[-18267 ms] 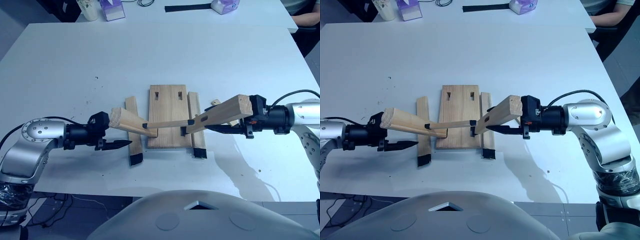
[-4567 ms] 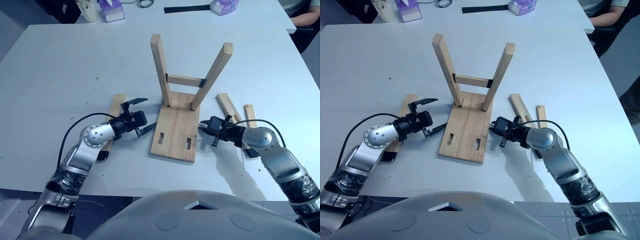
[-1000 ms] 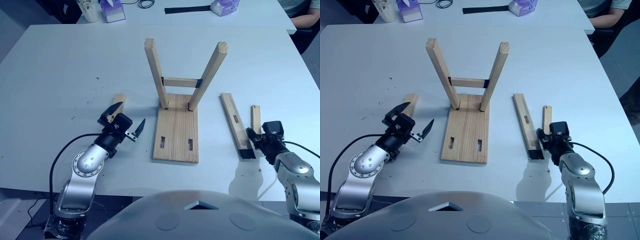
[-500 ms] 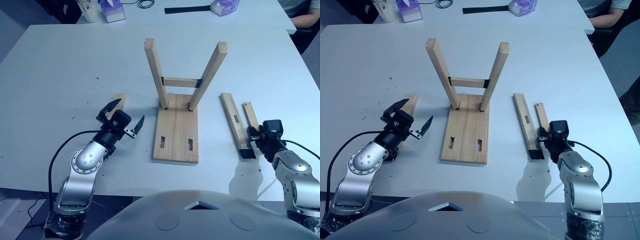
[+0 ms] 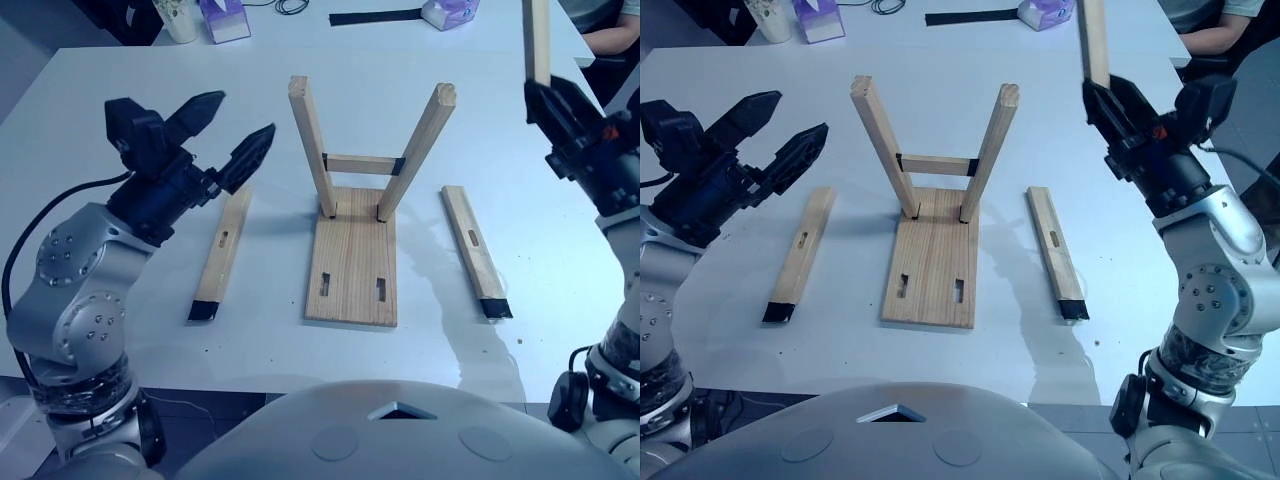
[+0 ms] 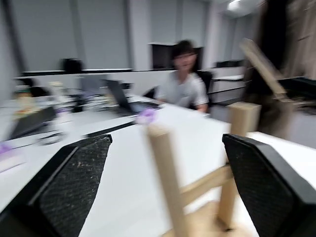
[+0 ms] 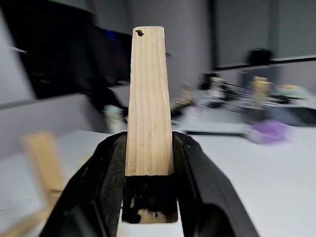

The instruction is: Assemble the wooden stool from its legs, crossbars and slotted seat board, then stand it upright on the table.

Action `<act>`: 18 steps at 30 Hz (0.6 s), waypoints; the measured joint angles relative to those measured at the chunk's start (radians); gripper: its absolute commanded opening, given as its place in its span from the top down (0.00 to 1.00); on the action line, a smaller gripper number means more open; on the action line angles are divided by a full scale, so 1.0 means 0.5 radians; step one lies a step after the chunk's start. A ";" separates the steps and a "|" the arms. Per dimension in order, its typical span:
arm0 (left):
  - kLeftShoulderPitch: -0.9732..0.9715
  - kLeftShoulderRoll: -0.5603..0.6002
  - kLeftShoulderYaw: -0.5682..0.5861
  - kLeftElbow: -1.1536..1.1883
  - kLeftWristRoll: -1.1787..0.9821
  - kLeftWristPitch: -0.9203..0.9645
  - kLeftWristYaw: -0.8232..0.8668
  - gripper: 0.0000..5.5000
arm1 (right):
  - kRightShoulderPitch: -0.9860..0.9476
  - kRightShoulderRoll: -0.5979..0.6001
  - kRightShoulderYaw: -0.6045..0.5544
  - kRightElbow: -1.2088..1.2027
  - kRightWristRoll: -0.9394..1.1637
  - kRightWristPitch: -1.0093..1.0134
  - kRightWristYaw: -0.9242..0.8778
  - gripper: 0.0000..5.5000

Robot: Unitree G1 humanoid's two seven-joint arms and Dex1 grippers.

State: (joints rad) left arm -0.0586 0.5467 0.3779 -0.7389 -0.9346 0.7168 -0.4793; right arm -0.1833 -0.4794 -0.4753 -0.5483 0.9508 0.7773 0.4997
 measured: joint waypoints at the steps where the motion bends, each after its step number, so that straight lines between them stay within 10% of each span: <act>1: -0.024 0.033 -0.001 -0.005 -0.145 0.045 -0.002 0.24 | -0.028 -0.042 0.004 -0.005 0.149 0.053 0.049 0.76; 7: -0.272 0.255 -0.081 0.066 -0.984 0.205 -0.072 0.24 | -0.137 -0.385 0.193 -0.017 0.692 0.306 0.502 0.76; 18: -0.526 0.206 -0.435 0.277 -1.093 0.224 -0.109 0.24 | -0.303 -0.457 0.537 0.118 0.756 0.343 0.750 0.76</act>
State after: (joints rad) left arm -0.3219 0.6499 0.1606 -0.6007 -1.4812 0.8287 -0.5335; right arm -0.3348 -0.7078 -0.2070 -0.4893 1.3289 0.9488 0.8747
